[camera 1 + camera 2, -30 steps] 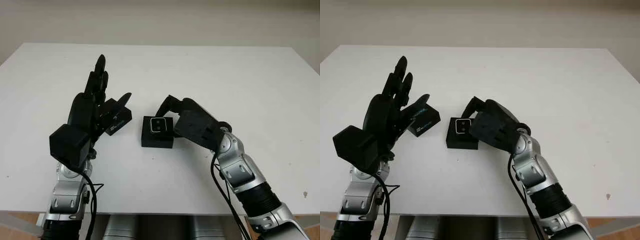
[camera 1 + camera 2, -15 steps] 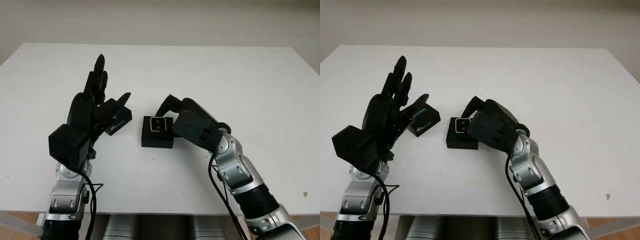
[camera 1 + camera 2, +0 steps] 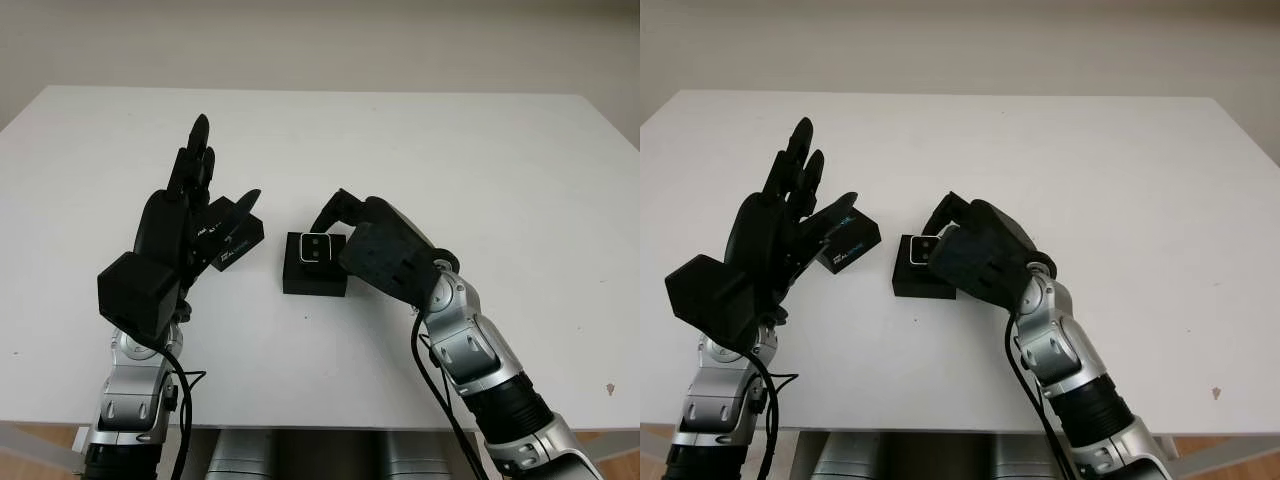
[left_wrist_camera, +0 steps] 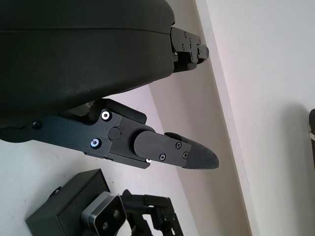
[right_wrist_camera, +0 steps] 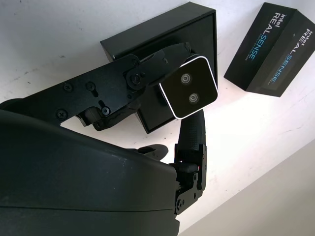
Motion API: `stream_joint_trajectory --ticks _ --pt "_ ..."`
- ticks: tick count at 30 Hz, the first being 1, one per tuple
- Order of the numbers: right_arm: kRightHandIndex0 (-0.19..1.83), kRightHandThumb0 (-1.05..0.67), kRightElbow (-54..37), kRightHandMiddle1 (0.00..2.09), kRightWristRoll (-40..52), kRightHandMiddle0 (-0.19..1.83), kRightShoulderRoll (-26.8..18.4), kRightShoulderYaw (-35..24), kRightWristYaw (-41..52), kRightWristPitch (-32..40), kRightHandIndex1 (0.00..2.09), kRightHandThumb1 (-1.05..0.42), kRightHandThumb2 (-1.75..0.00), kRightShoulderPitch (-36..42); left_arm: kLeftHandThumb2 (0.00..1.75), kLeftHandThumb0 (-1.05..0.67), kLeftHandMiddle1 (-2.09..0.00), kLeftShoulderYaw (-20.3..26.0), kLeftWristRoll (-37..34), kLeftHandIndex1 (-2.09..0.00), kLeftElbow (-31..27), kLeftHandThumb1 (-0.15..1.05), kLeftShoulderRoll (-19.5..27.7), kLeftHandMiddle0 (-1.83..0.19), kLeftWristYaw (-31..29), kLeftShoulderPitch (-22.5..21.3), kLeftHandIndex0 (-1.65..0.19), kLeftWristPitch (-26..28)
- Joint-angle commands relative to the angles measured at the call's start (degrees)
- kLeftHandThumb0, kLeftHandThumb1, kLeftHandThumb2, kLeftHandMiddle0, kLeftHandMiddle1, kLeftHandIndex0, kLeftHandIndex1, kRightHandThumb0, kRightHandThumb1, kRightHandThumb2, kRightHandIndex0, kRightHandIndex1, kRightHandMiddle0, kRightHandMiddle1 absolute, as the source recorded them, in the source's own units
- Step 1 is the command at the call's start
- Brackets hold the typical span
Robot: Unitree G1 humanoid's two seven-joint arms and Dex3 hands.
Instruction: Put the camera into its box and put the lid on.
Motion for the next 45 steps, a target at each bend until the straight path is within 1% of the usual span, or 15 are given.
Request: stream_joint_trajectory --ticks 1,4,10,23,30,35,42,44,45 --pt "0.42 -0.39 -0.6 1.71 0.0 0.26 0.5 -0.1 -0.4 -0.1 0.07 -1.00 -0.06 0.3 0.11 -0.60 -0.05 0.3 -0.2 -0.06 -0.9 1.05 0.2 -0.05 -0.1 0.2 -0.02 -0.3" --pt "0.41 -0.38 -1.1 1.70 -0.1 0.26 0.5 0.0 -0.1 0.6 0.06 -1.00 -0.05 0.5 0.11 -0.60 -0.05 0.3 -0.1 -0.06 -1.1 1.05 0.2 -0.05 0.0 0.3 -0.03 -0.1" --pt "0.42 -0.39 -1.2 1.71 -0.6 0.27 0.1 0.4 -0.3 -0.2 0.07 -1.00 -0.05 1.0 0.12 -0.61 -0.05 0.2 0.2 -0.06 -1.1 1.05 0.2 -0.05 0.1 0.3 -0.03 -0.3" --pt "0.44 -0.38 -1.3 1.66 -2.3 0.31 -0.4 1.0 -0.7 -0.8 0.07 -0.99 -0.05 1.9 0.12 -0.60 -0.05 0.3 -0.1 -0.06 -1.1 1.05 0.2 -0.05 0.0 0.5 -0.03 -0.5" --pt "0.45 -0.39 -1.9 1.64 -4.6 0.31 -1.5 2.1 -0.6 -1.4 0.07 -0.99 -0.05 2.3 0.12 -0.61 -0.06 0.3 0.0 -0.06 -1.1 1.05 0.2 -0.06 0.1 0.5 -0.03 -0.4" --pt "0.44 -0.38 -2.5 1.64 -5.1 0.29 -1.6 2.0 0.0 -1.4 0.06 -1.00 -0.06 2.7 0.11 -0.61 -0.05 0.2 0.0 -0.06 -1.3 1.05 0.2 -0.06 0.0 0.5 -0.03 -0.3" --pt "0.44 -0.40 -2.6 1.65 -6.8 0.25 -2.0 2.4 -1.7 -3.6 0.06 -0.98 -0.05 3.6 0.11 -0.61 -0.05 0.2 -0.3 -0.06 -1.2 1.05 0.2 -0.06 -0.2 0.5 -0.03 -0.3" --pt "0.39 -0.45 -3.0 1.53 -7.3 0.10 -2.4 2.6 -1.9 -4.2 0.04 -0.97 -0.05 3.9 0.11 -0.61 -0.05 0.2 -0.4 -0.06 -1.4 1.05 0.1 -0.06 -0.3 0.5 -0.03 -0.2" --pt "0.36 -0.48 -3.1 1.41 -7.6 0.06 -2.6 2.7 -1.7 -4.4 0.03 -0.96 -0.05 3.9 0.11 -0.61 -0.05 0.2 -0.5 -0.06 -1.5 1.05 0.1 -0.06 -0.3 0.6 -0.03 -0.2"
